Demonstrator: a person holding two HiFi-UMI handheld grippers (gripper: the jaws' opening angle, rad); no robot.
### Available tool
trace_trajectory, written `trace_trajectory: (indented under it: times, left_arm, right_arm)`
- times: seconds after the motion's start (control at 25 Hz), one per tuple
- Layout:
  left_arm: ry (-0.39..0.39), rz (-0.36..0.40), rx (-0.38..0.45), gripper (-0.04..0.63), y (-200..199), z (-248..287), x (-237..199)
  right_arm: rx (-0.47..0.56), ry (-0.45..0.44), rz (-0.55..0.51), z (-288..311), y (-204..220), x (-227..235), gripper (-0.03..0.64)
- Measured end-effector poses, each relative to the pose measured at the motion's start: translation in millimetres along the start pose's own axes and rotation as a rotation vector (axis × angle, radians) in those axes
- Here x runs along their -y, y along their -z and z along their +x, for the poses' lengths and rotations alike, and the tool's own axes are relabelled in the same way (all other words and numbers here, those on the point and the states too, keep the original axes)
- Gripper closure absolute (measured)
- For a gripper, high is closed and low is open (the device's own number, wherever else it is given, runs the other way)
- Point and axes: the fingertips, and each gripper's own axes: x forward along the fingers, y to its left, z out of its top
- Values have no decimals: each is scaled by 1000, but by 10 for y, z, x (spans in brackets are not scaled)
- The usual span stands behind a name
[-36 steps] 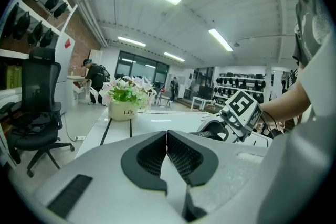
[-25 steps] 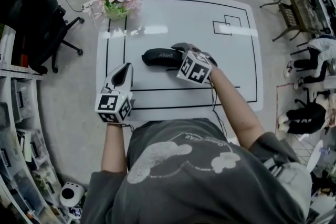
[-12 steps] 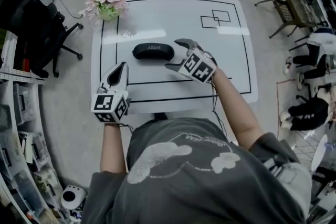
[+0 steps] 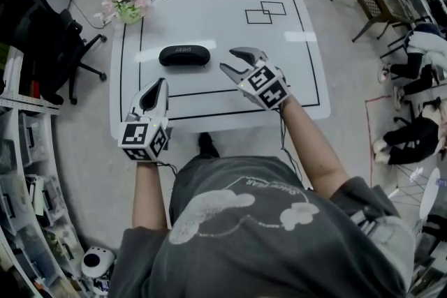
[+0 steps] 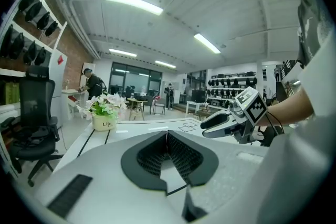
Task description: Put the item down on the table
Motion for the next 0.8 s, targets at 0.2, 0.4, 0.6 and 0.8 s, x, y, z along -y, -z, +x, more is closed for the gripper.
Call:
trace_trajectory:
  times: [0.2,0.4,0.6,0.8]
  left_arm:
    - [8,13,11,592,-9,-111,337]
    - [8,29,15,592,20,-275,666]
    - [8,33,21,592,68,-442,992]
    - [-1,23,21,592,136,-644,1282]
  right_arm:
    - [42,50,18,-370,56,0,537]
    - [86,88,62,-768,155,-11,617]
    - [130,73,123,-1144,251,-117,618]
    - [109,62,66,-1434,384,-316,618]
